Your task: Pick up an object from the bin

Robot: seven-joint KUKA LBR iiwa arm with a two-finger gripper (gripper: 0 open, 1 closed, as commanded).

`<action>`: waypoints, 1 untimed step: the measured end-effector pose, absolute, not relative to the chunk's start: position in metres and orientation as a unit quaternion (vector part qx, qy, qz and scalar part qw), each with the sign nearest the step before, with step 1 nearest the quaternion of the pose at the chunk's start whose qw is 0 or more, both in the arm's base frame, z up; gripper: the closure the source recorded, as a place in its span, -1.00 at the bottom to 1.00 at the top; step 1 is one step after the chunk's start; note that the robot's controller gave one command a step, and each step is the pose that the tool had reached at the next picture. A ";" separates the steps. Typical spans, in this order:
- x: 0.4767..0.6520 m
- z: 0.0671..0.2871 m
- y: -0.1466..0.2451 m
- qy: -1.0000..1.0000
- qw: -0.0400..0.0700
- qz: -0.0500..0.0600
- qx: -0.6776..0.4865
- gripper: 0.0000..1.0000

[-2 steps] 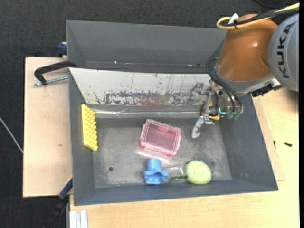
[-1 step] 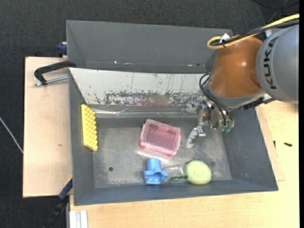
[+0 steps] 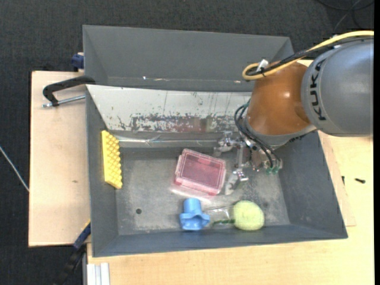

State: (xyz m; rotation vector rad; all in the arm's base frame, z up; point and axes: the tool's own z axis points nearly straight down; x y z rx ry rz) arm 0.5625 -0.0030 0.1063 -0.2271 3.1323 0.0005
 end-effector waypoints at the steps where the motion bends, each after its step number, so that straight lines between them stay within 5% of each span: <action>1: 0.544 0.085 0.052 1.000 0.005 -0.002 0.014 1.00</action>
Offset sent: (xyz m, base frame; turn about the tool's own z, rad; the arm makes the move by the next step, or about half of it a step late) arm 0.0000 0.0000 0.0000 0.0000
